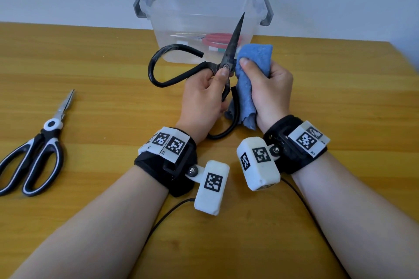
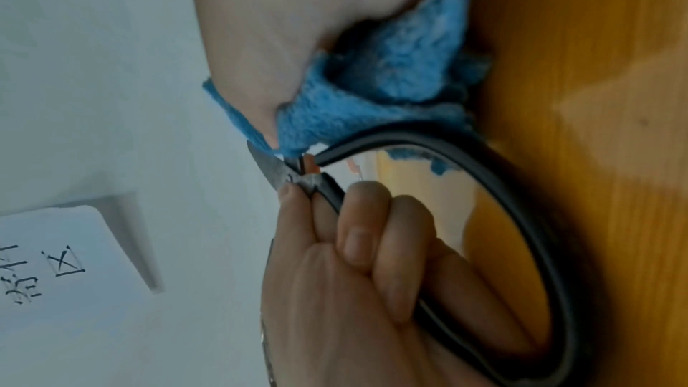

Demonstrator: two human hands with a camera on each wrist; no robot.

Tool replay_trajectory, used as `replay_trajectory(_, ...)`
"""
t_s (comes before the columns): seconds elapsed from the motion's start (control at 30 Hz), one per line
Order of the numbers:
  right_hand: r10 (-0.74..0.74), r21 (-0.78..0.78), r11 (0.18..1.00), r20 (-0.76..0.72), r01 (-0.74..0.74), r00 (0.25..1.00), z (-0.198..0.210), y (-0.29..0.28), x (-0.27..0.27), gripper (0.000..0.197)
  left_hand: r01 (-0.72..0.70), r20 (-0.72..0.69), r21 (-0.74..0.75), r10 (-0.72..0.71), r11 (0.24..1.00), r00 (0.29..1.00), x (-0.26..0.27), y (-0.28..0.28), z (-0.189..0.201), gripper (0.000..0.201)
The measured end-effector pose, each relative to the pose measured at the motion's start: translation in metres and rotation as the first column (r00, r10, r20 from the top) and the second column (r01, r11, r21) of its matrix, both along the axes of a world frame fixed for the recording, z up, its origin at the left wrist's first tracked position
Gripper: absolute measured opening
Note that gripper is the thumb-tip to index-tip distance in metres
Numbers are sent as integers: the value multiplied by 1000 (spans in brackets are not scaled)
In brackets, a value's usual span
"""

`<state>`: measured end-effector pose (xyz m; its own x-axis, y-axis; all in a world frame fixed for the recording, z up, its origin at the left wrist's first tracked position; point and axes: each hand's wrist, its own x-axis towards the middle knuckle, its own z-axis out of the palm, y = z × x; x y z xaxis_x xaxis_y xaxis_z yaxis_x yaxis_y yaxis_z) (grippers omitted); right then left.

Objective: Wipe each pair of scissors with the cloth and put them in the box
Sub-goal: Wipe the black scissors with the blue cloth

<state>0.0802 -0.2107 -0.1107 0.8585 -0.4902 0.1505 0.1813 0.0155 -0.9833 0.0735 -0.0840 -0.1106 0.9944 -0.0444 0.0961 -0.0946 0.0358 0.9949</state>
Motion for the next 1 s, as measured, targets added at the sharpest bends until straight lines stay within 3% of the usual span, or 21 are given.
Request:
replay_trajectory(0.13, 73, 112, 991, -5, -72, 997, 1, 0, -2, 18, -5, 2, -11, 5, 1000, 1000, -1, 0, 1, 39)
replay_trajectory(0.27, 230, -14, 973, -28, -231, 973, 2, 2, -7, 18, -8, -14, -41, 7, 999, 1000, -2, 1, 3, 41)
replay_trajectory(0.37, 141, -15, 990, -46, -142, 989, 3, 4, -6, 20, -4, -26, -31, 3, 1000, 1000, -2, 1, 3, 42)
replay_trajectory(0.47, 51, 86, 995, -15, -50, 999, 4, 6, -3, 16, 9, -21, -32, -10, 999, 1000, -2, 0, 4, 40)
replay_trajectory(0.6, 133, 223, 968, -55, -118, 990, 7, -1, -4, 12, -21, -51, -41, 19, 999, 999, 1, 0, 3, 38)
replay_trajectory(0.7, 251, 62, 967, -71, -247, 965, 7, -2, -6, 13, -18, -66, -63, 14, 998, 998, 2, 2, 3, 40)
replay_trajectory(0.77, 241, -21, 970, -68, -243, 968, 6, 0, -7, 18, -14, -69, -56, 10, 998, 998, 2, 3, 3, 41)
replay_trajectory(0.93, 62, 84, 995, -29, -60, 998, 5, 0, -4, 13, 3, -58, -43, -6, 999, 998, 2, 2, 1, 39)
replay_trajectory(1.0, 104, 134, 986, -29, -100, 994, 5, -2, -4, 12, -12, -63, -51, 9, 999, 998, 2, 1, 1, 41)
